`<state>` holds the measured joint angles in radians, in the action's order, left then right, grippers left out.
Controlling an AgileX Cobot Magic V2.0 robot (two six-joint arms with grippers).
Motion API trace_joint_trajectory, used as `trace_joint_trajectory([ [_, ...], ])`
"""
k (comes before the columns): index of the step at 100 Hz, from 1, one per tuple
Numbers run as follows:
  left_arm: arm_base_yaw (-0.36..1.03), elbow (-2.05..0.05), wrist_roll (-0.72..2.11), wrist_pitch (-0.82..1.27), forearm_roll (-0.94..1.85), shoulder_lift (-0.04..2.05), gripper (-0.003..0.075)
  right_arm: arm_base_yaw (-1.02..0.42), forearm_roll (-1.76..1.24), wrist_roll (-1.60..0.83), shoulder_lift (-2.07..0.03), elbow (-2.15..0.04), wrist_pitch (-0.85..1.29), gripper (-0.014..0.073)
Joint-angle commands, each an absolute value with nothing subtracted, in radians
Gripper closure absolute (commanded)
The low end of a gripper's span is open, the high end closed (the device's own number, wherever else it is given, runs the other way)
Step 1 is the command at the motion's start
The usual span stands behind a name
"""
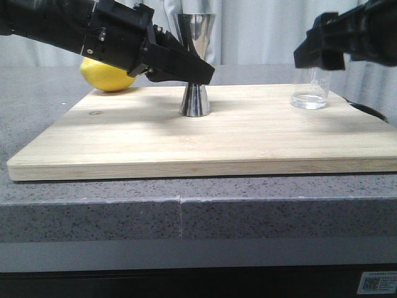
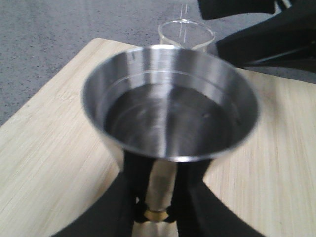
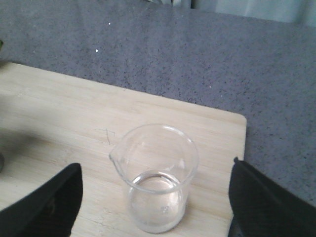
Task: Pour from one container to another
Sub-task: 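Open the right gripper and lift it away from the beaker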
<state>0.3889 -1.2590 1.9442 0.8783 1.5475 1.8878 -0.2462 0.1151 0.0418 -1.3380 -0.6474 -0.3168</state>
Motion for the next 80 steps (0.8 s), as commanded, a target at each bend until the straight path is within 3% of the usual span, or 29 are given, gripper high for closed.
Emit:
trace_joint_trajectory([
  [1,0.391,-1.286,1.946,0.892,1.614,1.838,0.0739,-0.242,0.123,0.045,-1.274,-0.669,-0.365,0.0043],
  [80,0.391,-1.286,1.946,0.891,1.614,1.838,0.0737,-0.242,0.132,0.045,-1.256,-0.669,-0.363,0.0043],
])
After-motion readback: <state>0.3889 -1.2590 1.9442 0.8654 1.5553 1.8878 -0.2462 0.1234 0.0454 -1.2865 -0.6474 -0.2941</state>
